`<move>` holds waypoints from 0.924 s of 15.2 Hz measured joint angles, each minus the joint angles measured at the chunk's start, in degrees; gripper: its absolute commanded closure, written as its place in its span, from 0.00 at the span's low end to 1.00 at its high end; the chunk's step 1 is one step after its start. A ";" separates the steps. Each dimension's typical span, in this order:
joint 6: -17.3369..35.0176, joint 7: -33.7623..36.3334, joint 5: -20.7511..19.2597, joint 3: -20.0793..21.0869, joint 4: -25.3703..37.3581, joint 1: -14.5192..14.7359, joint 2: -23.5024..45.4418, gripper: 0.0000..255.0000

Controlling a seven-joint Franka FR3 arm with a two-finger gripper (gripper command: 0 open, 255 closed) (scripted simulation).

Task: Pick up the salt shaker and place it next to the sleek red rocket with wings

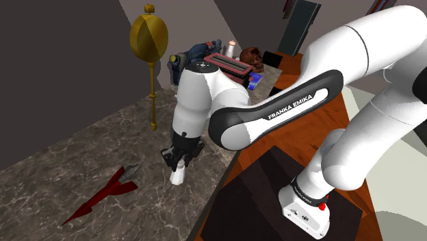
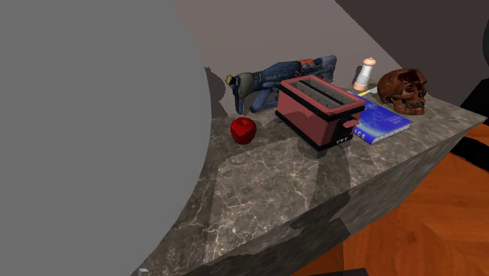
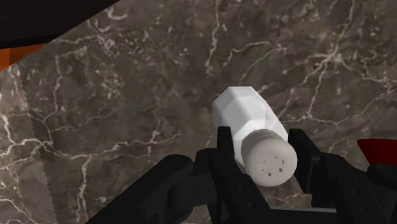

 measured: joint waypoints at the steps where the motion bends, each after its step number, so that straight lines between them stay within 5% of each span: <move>1: 0.01 0.00 -0.01 0.00 0.00 0.00 0.01 1.00; 2: 0.01 0.00 -0.01 0.00 0.00 0.00 0.01 0.00; 8: 0.02 0.01 -0.01 0.00 0.01 0.00 0.01 0.00; 14: -7.00 -2.17 2.78 -0.88 3.09 -0.09 -4.59 0.00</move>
